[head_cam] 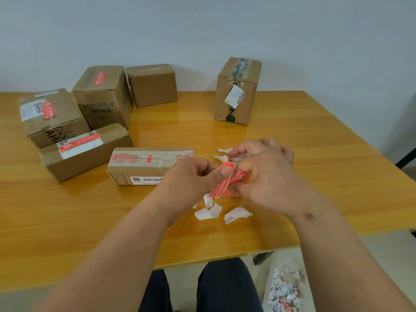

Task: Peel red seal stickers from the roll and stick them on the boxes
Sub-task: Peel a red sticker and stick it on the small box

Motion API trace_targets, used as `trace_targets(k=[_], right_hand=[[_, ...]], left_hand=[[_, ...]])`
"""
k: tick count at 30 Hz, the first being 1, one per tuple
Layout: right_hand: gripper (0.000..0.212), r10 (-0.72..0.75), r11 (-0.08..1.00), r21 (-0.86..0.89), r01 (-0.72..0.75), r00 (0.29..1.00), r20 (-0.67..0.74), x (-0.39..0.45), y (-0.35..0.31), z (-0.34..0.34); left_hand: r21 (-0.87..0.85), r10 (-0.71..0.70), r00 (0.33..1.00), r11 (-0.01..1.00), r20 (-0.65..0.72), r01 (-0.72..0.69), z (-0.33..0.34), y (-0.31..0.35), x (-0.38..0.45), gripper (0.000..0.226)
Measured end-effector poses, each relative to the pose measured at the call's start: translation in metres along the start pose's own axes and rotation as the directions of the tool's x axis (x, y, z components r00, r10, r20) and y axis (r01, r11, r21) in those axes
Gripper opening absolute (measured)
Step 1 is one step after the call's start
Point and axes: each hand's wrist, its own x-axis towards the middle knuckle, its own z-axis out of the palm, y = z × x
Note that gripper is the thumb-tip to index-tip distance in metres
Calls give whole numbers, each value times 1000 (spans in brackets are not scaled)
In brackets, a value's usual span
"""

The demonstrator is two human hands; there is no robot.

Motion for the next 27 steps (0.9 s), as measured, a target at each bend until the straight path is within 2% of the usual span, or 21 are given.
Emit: trace_targets(k=[4,7,15,27], right_hand=[[23,17,1000,1,-17,1000,21,1,0,1],[26,29,1000,-5,-29,999,24,1,0,1],[19,14,999,-36,-13,1000,8,-1,3,4],[20,-11,1000,27,12,1000,-25,-6,2,5]], left_hand=[[-14,3,1000,1000,15,-2,-3,-4,1,15],[11,3,999,1000,-38,-2,1,-5,2,14],[2,-25,994,1000,-110,25,9,-9,4,20],[-23,-55,976,998,-211,51,7,-13,9,18]])
